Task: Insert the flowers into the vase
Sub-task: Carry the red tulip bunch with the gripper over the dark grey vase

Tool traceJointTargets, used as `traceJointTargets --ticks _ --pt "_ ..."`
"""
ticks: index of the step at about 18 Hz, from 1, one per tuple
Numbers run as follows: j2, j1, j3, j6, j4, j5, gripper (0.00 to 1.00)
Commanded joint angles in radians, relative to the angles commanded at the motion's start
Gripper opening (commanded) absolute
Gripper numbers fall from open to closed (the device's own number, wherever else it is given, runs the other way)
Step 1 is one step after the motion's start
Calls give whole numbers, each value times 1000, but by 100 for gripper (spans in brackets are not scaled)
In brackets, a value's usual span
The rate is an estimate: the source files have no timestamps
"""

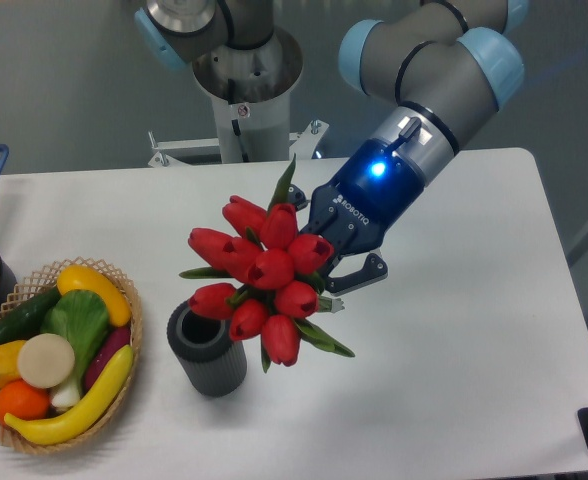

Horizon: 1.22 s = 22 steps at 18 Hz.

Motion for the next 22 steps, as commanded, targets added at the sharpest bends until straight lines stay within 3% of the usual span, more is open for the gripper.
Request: traceJointTargets --ticks 10,16,22 --pt "-6 -17 0 3 14 -21 27" --pt "-20 -29 -6 5 14 -100 27" --pt "-49 -66 -31 5 15 -265 27"
